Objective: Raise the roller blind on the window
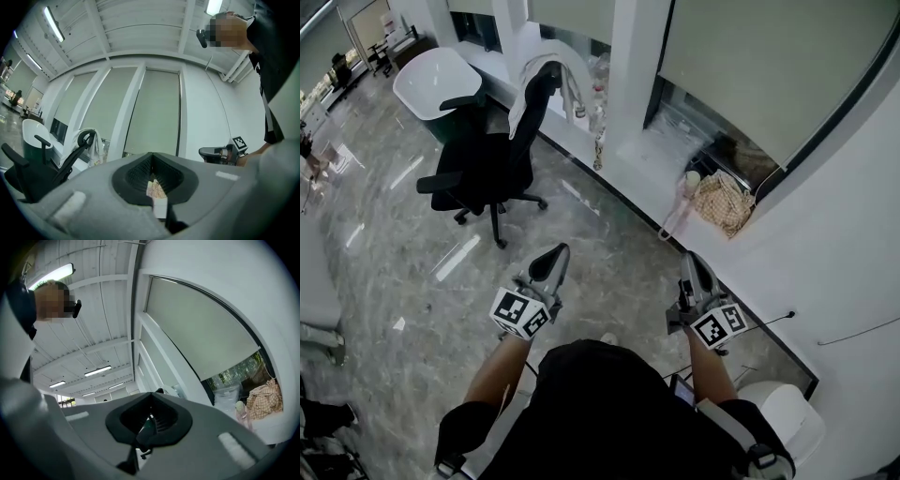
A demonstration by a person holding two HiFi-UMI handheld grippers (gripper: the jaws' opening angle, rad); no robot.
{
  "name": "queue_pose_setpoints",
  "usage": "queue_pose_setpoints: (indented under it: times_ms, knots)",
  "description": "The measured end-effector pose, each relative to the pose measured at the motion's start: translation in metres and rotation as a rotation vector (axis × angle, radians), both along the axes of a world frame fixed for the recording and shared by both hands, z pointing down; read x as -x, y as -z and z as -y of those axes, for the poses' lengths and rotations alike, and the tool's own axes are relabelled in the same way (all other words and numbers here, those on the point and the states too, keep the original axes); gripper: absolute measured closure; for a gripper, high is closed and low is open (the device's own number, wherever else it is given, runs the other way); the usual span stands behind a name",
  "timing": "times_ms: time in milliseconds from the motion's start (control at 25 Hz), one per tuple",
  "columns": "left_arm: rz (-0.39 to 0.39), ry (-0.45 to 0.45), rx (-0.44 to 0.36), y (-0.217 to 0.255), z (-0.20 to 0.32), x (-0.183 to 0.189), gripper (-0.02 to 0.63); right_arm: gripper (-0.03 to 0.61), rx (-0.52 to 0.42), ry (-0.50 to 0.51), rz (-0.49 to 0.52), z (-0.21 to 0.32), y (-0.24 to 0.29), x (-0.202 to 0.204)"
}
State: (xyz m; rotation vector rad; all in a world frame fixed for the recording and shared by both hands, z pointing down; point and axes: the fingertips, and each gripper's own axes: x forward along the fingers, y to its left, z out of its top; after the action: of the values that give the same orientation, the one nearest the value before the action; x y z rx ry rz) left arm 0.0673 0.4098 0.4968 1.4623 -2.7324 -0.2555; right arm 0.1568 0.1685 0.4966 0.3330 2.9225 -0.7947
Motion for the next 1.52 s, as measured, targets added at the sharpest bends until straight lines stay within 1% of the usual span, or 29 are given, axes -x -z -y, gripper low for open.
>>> queue_pose_setpoints:
  times_ms: [120,240,320,480,680,840,1000,1120,1280,1400,1520]
  knots:
    - [-0.012,0.019,-0.015,0.001,0.026,0.013,0.614,0.579,0.009,-0.032,0.001,0.029,-0.004,0.004]
    - [-0.02,-0.014,-0.006,-0.004,0.052,0.024,0.614,0.579,0.024,-0.073,-0.002,0.052,-0.011,0.004]
    - [-0.009,-0.031,0.005,-0.006,0.067,0.031,0.614,0.579,0.037,-0.101,-0.014,0.065,-0.017,0.003]
    - [0.022,-0.021,0.001,0.004,0.089,0.058,0.614,0.578,0.055,-0.171,-0.025,0.089,-0.026,0.004]
    - [-0.007,-0.118,-0.029,-0.003,0.112,0.094,0.614,0.578,0.053,-0.288,-0.042,0.106,-0.031,0.014]
    - [-0.018,-0.215,-0.055,-0.008,0.13,0.133,0.614,0.578,0.038,-0.375,-0.039,0.111,-0.024,0.039]
    - [0.003,-0.288,-0.062,-0.009,0.15,0.172,0.614,0.578,0.006,-0.403,-0.024,0.118,-0.015,0.079]
    - [0.017,-0.322,-0.049,-0.005,0.16,0.203,0.614,0.578,-0.004,-0.425,-0.014,0.122,-0.01,0.108]
    - [0.021,-0.356,-0.056,0.004,0.175,0.245,0.614,0.578,-0.009,-0.474,-0.026,0.132,-0.007,0.14]
    - [0.014,-0.395,-0.056,0.002,0.186,0.272,0.614,0.578,-0.021,-0.518,-0.039,0.134,-0.005,0.156]
    - [0.006,-0.447,-0.057,0.0,0.205,0.287,0.614,0.578,-0.035,-0.557,-0.055,0.139,-0.002,0.161]
